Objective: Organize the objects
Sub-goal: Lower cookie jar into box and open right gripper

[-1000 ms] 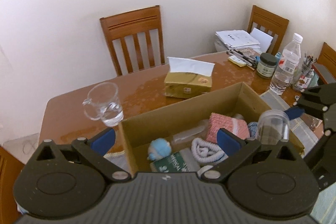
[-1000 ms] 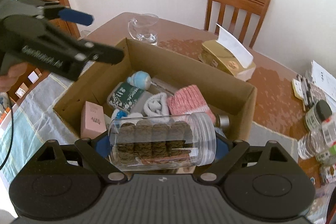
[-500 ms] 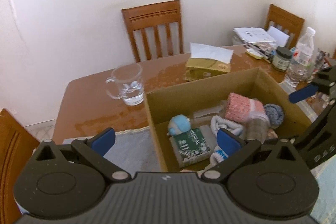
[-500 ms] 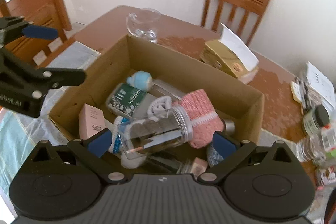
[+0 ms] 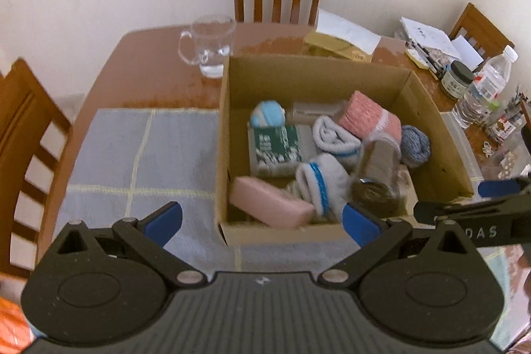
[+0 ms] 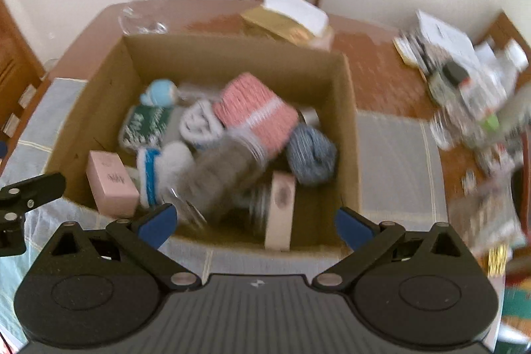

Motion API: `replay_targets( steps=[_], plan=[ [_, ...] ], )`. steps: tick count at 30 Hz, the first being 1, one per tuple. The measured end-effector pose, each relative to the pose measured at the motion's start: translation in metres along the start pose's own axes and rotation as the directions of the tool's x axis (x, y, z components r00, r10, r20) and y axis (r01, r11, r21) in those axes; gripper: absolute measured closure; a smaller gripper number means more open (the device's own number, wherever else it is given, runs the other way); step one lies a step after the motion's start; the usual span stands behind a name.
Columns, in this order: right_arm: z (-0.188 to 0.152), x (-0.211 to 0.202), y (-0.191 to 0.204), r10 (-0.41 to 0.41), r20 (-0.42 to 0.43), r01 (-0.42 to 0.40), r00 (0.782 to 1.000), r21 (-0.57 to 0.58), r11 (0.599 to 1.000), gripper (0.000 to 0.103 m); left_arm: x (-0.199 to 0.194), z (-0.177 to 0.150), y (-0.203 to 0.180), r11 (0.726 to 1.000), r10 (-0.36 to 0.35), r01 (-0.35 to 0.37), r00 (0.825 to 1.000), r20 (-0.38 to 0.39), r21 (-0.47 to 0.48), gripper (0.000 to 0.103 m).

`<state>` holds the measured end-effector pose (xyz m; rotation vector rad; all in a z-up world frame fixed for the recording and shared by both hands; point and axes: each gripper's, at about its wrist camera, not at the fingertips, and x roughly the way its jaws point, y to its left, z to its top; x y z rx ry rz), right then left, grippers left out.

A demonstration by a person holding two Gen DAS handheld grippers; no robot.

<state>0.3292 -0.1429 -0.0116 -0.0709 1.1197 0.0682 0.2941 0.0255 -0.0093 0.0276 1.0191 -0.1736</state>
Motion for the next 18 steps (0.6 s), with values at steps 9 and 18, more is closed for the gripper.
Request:
replay_targets(
  steps=[9, 18],
  plan=[
    [-0.015, -0.024, -0.013, 0.011, -0.018, -0.009, 1.0, 0.104, 0.994, 0.0, -0.02, 0.009, -0.019, 0.998, 0.058, -0.058, 0.998, 0.007, 0.027, 0.001],
    [-0.01, -0.039, -0.018, 0.015, 0.004, -0.016, 1.0, 0.116, 0.993, 0.0, -0.021, 0.014, -0.029, 0.997, 0.074, -0.073, 0.997, -0.003, 0.035, 0.001]
  ],
)
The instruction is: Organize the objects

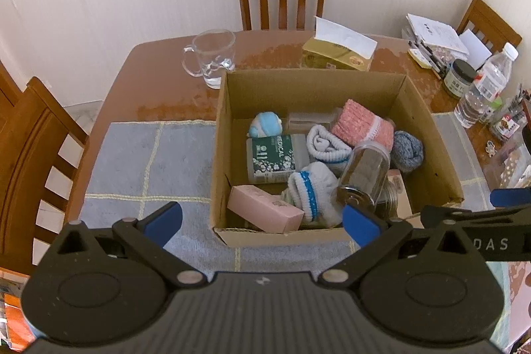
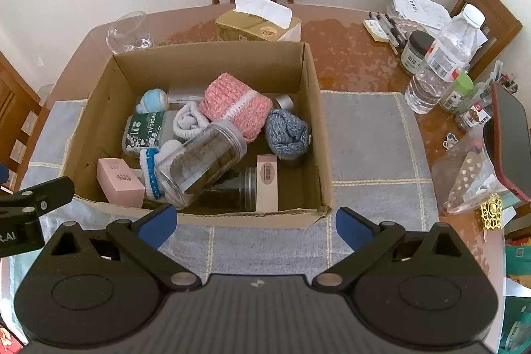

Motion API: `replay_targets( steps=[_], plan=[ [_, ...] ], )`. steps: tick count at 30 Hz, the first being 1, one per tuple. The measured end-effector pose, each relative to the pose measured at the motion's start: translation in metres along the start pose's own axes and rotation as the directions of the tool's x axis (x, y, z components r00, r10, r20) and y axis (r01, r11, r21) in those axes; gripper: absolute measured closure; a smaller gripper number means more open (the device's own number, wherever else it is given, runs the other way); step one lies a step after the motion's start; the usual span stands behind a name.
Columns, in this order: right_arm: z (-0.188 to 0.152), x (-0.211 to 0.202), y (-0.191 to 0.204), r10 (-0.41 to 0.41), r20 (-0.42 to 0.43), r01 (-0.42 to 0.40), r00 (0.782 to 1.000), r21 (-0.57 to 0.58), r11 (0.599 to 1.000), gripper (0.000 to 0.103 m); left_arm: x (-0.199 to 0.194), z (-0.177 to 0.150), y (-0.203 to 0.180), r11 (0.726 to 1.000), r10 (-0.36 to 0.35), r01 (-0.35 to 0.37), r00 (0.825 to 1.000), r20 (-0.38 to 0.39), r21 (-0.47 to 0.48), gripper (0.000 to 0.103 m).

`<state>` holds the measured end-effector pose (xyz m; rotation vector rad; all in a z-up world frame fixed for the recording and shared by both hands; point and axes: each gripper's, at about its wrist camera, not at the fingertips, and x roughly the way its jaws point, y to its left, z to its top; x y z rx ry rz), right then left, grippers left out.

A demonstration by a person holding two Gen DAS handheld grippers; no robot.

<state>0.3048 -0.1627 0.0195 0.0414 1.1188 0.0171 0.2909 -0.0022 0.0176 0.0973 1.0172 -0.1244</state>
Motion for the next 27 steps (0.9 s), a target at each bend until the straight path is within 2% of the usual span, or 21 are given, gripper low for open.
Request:
replay_targets(
  steps=[27],
  plan=[
    [0.0012, 0.0004, 0.0003, -0.005, -0.003, 0.005, 1.0, 0.013, 1.0, 0.0, -0.0016, -0.0003, -0.003, 0.999, 0.03, -0.03, 0.999, -0.009, 0.014, 0.001]
  ],
)
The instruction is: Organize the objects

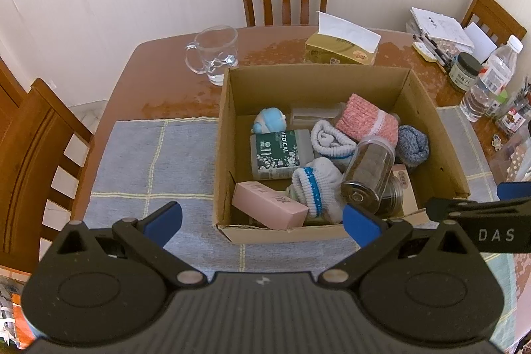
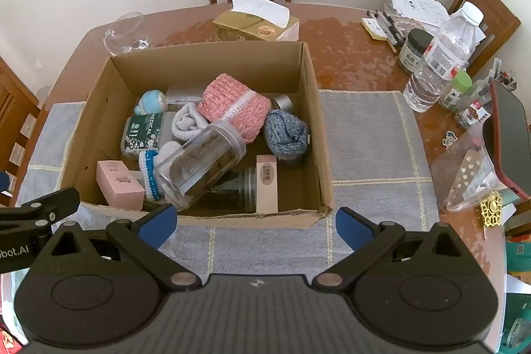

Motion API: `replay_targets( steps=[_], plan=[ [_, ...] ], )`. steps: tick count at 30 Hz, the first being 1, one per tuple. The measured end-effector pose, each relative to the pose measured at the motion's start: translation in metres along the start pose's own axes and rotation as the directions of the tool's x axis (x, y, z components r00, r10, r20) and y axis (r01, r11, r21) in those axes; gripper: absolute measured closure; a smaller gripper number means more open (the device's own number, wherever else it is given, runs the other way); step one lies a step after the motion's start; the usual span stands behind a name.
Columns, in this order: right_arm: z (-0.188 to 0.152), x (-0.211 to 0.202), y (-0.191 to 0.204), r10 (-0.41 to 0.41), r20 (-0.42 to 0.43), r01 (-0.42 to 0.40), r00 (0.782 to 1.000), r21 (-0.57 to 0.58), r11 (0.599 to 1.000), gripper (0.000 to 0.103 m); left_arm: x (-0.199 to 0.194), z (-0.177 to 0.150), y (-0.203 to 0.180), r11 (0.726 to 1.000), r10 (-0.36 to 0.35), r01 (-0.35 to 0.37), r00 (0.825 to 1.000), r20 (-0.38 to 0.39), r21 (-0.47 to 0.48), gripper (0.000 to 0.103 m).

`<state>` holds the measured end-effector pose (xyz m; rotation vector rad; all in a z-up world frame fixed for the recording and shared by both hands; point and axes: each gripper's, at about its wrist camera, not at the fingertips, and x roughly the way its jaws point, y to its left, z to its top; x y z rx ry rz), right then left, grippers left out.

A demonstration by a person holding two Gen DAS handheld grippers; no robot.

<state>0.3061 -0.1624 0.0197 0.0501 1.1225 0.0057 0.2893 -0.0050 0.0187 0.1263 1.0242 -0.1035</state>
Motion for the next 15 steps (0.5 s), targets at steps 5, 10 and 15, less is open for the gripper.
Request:
replay_targets(
  steps=[5, 10, 15],
  plan=[
    [0.0003, -0.0004, -0.0007, 0.0, 0.0, 0.0, 1.0, -0.003, 1.0, 0.0, 0.0009, -0.0004, -0.0017, 1.0, 0.016, -0.016, 1.0, -0.002, 0.01, 0.001],
    [0.0002, -0.0016, -0.0015, -0.003, 0.0, 0.003, 1.0, 0.001, 1.0, 0.0, 0.0002, -0.001, -0.0027, 1.0, 0.021, -0.021, 1.0, -0.004, 0.012, 0.001],
    [0.0004, -0.0028, -0.0035, 0.001, 0.002, -0.001, 1.0, 0.004, 1.0, 0.0, 0.0001, -0.001, -0.0039, 1.0, 0.023, -0.023, 1.0, -0.004, 0.013, 0.001]
  ],
)
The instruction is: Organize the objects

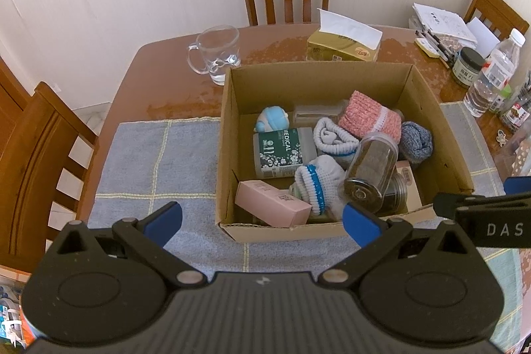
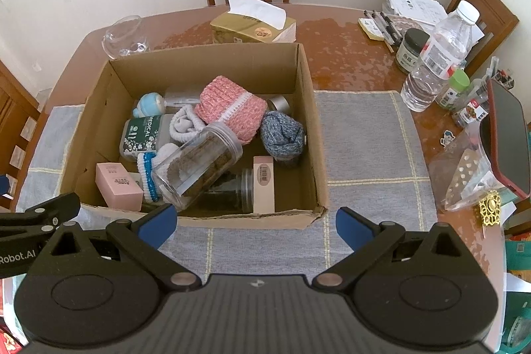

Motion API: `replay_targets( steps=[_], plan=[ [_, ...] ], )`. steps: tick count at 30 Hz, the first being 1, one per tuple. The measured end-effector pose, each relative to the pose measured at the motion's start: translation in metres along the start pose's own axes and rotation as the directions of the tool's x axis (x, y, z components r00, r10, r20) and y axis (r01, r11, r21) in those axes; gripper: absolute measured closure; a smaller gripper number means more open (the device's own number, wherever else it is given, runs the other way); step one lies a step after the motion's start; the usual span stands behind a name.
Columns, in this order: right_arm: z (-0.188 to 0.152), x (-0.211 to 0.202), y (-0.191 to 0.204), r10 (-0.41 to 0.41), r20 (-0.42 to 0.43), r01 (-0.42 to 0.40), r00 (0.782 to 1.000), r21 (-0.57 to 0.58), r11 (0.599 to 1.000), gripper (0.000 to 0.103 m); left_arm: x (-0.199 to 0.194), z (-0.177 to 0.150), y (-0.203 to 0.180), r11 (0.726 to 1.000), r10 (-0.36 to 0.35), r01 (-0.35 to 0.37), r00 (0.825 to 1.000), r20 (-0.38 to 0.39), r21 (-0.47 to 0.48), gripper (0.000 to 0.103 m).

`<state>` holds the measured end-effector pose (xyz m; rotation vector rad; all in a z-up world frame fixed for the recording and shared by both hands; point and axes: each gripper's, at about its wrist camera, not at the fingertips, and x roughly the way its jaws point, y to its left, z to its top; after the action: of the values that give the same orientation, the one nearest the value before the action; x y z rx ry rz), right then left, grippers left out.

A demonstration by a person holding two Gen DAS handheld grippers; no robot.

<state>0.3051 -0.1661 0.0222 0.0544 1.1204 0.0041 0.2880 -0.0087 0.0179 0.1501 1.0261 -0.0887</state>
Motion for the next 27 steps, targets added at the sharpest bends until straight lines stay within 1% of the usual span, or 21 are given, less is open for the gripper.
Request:
replay_targets(
  steps=[27],
  plan=[
    [-0.0007, -0.0003, -0.0009, 0.0, -0.002, 0.0, 1.0, 0.002, 1.0, 0.0, 0.0007, -0.0003, -0.0033, 1.0, 0.006, -0.006, 1.0, -0.004, 0.005, 0.001]
  ],
)
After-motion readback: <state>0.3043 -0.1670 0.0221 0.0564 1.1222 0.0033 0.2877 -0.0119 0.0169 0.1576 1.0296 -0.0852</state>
